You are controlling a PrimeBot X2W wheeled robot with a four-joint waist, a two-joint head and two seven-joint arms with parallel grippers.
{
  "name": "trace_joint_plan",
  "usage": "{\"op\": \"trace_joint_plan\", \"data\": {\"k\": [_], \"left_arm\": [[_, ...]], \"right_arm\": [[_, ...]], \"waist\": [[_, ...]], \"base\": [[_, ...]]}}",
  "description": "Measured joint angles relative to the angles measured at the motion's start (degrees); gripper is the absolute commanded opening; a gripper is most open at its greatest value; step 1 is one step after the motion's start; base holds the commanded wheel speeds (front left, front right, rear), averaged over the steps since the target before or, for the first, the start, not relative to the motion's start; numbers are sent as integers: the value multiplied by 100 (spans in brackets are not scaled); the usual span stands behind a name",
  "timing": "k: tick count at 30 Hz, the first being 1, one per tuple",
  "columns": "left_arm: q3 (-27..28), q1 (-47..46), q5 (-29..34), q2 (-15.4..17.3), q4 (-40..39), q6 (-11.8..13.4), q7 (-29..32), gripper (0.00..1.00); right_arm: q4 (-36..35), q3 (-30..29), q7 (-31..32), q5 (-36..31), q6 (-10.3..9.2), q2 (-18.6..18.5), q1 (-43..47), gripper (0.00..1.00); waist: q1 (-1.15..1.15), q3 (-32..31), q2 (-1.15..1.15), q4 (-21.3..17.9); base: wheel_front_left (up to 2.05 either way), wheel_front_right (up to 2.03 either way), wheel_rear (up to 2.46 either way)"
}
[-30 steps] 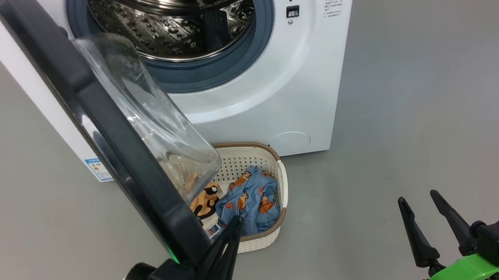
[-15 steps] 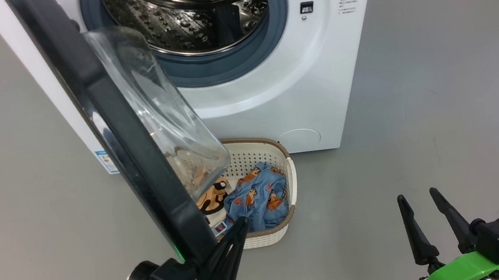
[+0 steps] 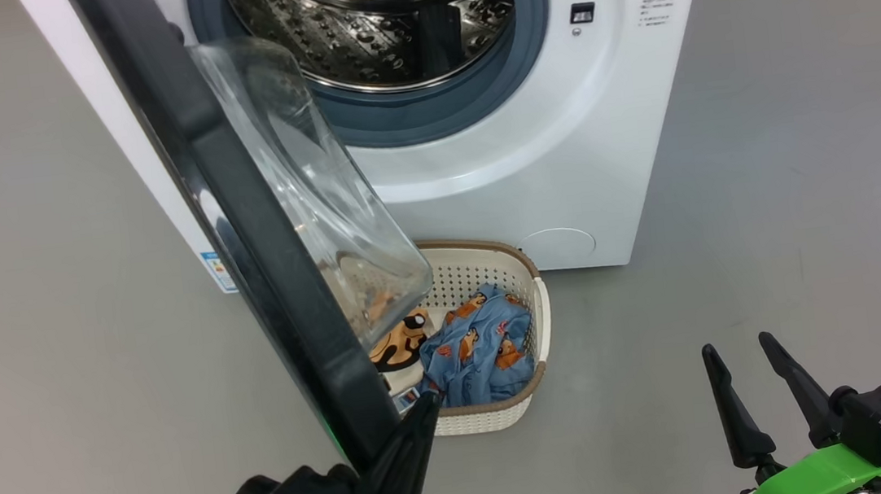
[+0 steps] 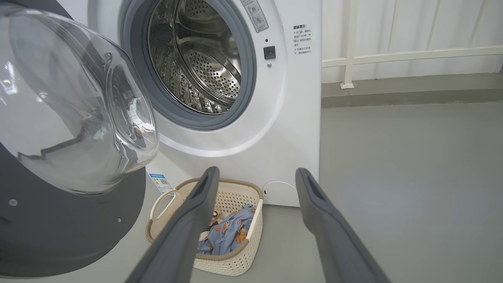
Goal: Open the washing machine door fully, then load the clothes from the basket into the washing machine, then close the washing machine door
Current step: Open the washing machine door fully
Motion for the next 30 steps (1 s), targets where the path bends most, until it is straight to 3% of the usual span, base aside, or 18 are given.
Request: {"op": "trace_joint_plan", "data": {"k": [15,30], "left_arm": [[67,148,-54,1,-99,236,32,0],[225,396,-60,234,-380,493,91,0]], "right_arm": [[22,-22,0,123,0,0,0,100],[38,-44,0,130,0,-1,-13,100]], "waist": [[0,39,0,240],[0,39,0,704]], "base": [[0,0,0],[0,0,0]]}}
